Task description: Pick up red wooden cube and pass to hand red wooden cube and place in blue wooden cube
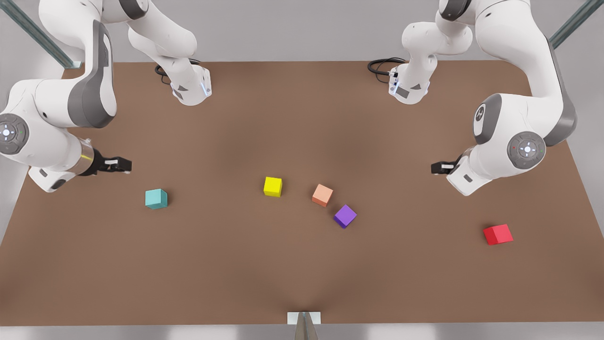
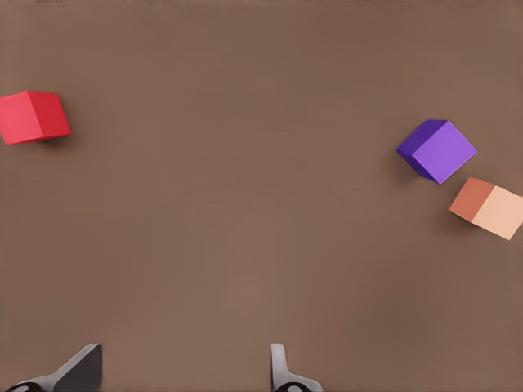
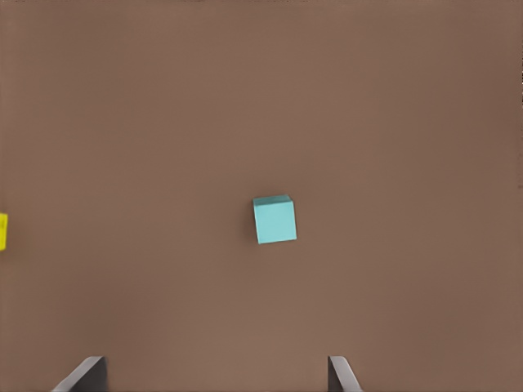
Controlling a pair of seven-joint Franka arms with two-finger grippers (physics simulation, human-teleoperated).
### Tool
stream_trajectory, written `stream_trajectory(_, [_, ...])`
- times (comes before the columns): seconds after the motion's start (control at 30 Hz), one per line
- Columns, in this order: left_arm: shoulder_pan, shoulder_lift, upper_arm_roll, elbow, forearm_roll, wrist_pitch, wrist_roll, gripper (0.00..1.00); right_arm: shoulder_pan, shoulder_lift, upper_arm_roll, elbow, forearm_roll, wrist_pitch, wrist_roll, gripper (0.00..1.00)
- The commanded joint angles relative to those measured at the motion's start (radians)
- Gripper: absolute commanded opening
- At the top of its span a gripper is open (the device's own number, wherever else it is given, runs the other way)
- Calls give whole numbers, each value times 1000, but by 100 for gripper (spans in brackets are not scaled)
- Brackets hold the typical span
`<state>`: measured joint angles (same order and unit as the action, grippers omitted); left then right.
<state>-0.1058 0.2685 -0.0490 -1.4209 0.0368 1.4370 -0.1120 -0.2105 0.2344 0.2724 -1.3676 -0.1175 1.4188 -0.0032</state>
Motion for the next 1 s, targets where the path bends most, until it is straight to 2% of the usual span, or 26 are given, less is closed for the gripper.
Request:
stream_trajectory(0.0, [1, -2, 0, 0, 2, 28, -52, 100, 0, -1, -1, -2, -2, 46, 3, 100])
stream_trajectory(0.1, [14, 60, 17, 0, 3, 89, -54, 100, -1, -1, -1, -2, 6, 46, 3, 100])
stream_trajectory(0.17, [123, 231, 44, 45, -9, 315, -52, 100, -1, 2, -1, -2, 6, 46, 3, 100])
stream_trajectory(0.2, [179, 333, 40, 121, -32, 345, -2, 100, -1, 3, -1, -2, 6, 46, 3, 100])
stream_trajectory(0.23, [225, 379, 41, 145, -37, 394, 109, 100, -4, 5, -1, -2, 12, 48, 3, 100])
stream_trajectory(0.4, [308, 489, 87, 146, -38, 595, 356, 100, -3, 8, -2, -4, 6, 49, 3, 100])
stream_trajectory(0.63, [351, 552, 113, 140, -81, 750, 436, 100, -3, 8, -1, -11, -1, 48, 3, 100])
stream_trajectory(0.97, [380, 603, 115, 128, -84, 798, 445, 100, -4, 8, -2, -21, -2, 48, 2, 100])
